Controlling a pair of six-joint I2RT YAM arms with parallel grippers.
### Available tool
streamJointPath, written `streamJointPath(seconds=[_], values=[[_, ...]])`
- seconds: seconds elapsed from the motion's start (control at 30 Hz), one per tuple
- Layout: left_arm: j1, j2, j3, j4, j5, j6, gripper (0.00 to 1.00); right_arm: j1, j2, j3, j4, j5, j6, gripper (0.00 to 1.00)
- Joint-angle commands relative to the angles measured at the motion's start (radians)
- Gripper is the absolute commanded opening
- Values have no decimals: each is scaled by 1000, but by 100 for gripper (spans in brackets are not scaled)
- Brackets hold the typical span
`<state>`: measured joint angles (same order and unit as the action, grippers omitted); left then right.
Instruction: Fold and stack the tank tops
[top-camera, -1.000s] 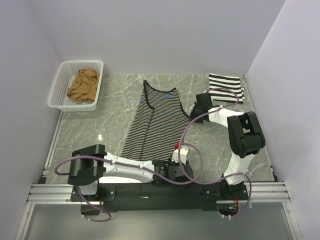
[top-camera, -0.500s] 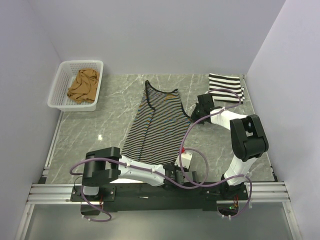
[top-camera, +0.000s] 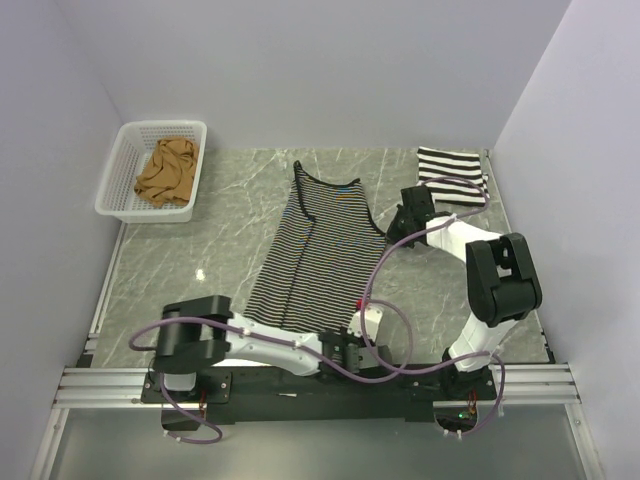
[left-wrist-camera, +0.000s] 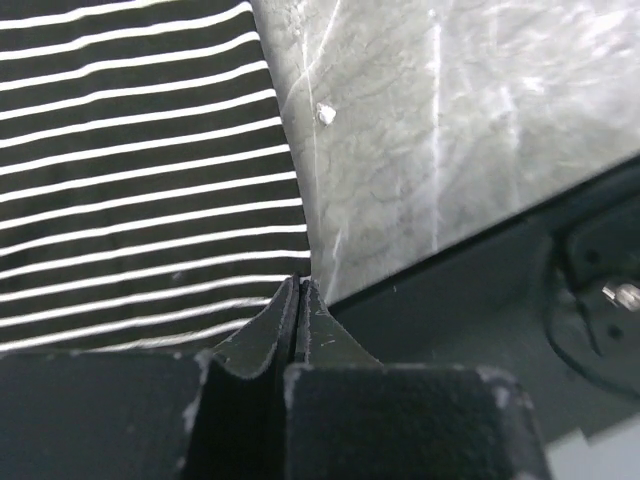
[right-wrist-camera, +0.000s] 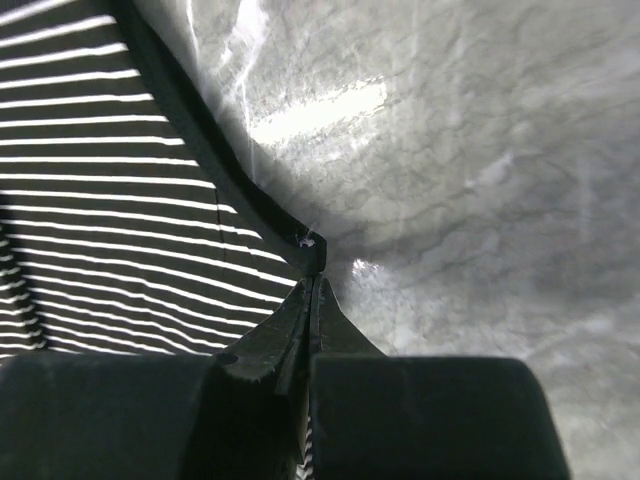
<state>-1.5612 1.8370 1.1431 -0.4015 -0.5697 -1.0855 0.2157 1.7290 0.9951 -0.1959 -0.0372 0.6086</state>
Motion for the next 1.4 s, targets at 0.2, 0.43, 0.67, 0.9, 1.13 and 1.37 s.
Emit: streamJointPath(seconds=[0.2,0.43,0.67,0.9,1.13,1.37], values=[[-4,-274,-195,230,-9,-34,0,-22,-135,8,-19,62,-27,0],[56,-399,-388,309,11,-158,1,14,-98,92,-37,19,-24,0],[119,-534,-525,268,-13,-266,1,93,10,238,-69,25,8,0],[144,-657,-586,144,-35,-335,1,186,187,453,-114,36,42,0],[173,-745,-647,52,-24,-401,1,257,334,646,-181,57,53,0],[191,-766,-683,30,4,-415,0,281,417,721,-200,57,57,0]])
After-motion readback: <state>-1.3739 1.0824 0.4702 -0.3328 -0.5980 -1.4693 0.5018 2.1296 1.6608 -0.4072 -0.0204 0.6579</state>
